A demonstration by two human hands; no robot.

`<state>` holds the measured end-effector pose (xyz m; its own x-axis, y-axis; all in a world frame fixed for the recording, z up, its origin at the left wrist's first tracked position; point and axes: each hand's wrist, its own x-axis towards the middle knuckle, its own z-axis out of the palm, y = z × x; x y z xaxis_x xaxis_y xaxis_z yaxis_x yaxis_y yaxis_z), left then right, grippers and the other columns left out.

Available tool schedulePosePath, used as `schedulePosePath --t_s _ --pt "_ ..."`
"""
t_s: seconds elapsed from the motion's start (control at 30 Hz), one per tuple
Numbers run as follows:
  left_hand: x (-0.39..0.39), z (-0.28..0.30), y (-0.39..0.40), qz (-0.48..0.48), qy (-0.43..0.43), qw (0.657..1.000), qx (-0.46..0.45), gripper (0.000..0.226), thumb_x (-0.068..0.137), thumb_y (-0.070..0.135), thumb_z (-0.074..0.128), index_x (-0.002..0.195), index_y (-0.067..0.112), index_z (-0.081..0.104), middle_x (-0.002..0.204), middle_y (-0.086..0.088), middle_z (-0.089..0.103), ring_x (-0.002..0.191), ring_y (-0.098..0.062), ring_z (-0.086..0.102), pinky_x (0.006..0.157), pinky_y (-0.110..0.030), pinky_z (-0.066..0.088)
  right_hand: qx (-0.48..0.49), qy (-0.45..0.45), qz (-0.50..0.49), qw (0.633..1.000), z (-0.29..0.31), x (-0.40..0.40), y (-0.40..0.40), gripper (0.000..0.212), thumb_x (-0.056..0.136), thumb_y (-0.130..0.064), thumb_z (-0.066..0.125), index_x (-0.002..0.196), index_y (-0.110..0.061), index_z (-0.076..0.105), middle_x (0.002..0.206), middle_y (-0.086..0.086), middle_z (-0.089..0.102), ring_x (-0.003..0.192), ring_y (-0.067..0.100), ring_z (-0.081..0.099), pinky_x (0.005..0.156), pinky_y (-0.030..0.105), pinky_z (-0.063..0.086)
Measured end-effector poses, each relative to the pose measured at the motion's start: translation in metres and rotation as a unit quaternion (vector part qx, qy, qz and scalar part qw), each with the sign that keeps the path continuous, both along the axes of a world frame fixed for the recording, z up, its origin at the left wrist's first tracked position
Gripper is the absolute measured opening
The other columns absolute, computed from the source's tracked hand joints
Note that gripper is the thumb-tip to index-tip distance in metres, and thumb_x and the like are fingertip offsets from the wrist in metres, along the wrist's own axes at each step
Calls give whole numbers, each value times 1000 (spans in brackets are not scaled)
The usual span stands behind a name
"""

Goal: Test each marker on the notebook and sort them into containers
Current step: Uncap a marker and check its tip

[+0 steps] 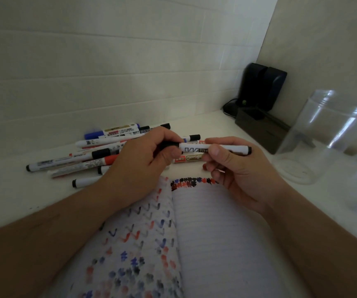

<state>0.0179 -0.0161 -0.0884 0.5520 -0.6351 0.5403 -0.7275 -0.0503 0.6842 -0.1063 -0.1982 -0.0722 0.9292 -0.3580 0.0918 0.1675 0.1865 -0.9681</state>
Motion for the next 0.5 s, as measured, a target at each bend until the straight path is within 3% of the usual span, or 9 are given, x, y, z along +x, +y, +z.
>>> schedulePosePath --t_s 0.1,0.2,0.27,0.37,0.5 --pt "0 1 0 7 -19 1000 -7 19 97 30 60 103 47 55 94 18 67 83 -8 64 71 -15 50 -28 -6 -26 999 -2 2 -1 29 72 -18 83 99 -17 75 83 15 73 63 22 63 52 26 52" --pt "0 0 -1 19 -32 999 -16 23 96 23 64 104 44 56 96 23 66 92 0 64 78 -11 49 -94 -30 -72 992 -5 3 -5 25 77 -15 83 93 -17 65 74 12 70 57 25 61 46 26 48" --pt "-2 1 -1 16 -10 1000 -23 8 97 36 55 104 37 57 85 16 65 78 -5 63 66 -17 50 -155 -32 -77 984 -4 0 -4 17 83 -27 79 88 -17 66 72 13 70 57 33 59 46 26 46" --pt "-3 1 -1 20 22 999 -35 24 104 41 41 101 25 59 70 2 55 60 -19 51 55 -38 46 -191 21 -53 980 -3 -1 1 41 97 -48 56 81 -13 70 60 11 61 58 36 53 46 23 40" --pt "5 -2 -1 28 83 993 -75 29 105 39 37 94 24 58 60 7 44 53 -9 39 51 -30 36 -244 52 -20 968 -2 0 5 55 104 -51 44 76 -11 69 48 7 46 45 17 38 47 24 36"
